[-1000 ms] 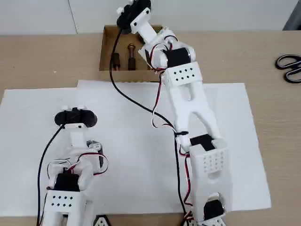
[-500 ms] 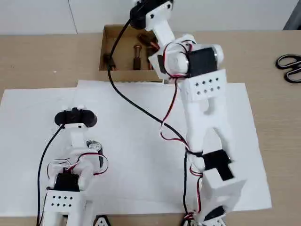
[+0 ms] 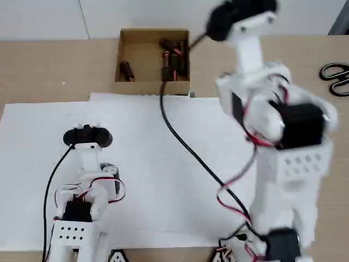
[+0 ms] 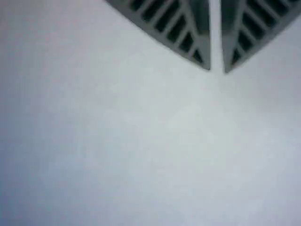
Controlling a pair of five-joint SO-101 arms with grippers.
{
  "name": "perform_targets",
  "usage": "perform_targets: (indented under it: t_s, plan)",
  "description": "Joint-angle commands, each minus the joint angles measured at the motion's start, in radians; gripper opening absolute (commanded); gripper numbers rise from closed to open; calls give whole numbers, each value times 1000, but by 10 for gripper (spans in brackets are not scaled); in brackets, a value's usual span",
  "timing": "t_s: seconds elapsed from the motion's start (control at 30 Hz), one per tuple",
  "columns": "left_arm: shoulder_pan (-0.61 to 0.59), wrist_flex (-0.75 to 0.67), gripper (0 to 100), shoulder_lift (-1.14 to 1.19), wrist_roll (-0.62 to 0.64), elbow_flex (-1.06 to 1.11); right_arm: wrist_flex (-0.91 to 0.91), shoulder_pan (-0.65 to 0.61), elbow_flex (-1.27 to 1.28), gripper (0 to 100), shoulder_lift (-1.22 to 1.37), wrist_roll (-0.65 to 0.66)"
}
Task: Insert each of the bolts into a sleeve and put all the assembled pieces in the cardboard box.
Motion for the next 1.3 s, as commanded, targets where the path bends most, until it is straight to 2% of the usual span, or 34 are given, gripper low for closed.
perform_targets:
  t_s: [0.0, 0.2, 0.53, 0.73, 0.97, 1.27]
  plan:
    - [-3, -20, 6, -11, 0, -2, -1, 77, 258, 2, -232, -9]
    - [-3, -21, 6, -11, 0, -2, -61, 156, 674, 2, -535, -15]
    - [-3, -21, 6, -11, -2, -2, -380, 208, 1433, 2, -970, -68]
    - [-3, -21, 6, -11, -2, -2, -532, 206, 1761, 2, -1201, -63]
    - [-3, -21, 6, -11, -2, -2, -555, 203, 2001, 2, -1460, -63]
    - [-3, -21, 6, -11, -2, -2, -582, 202, 2074, 2, -1460, -63]
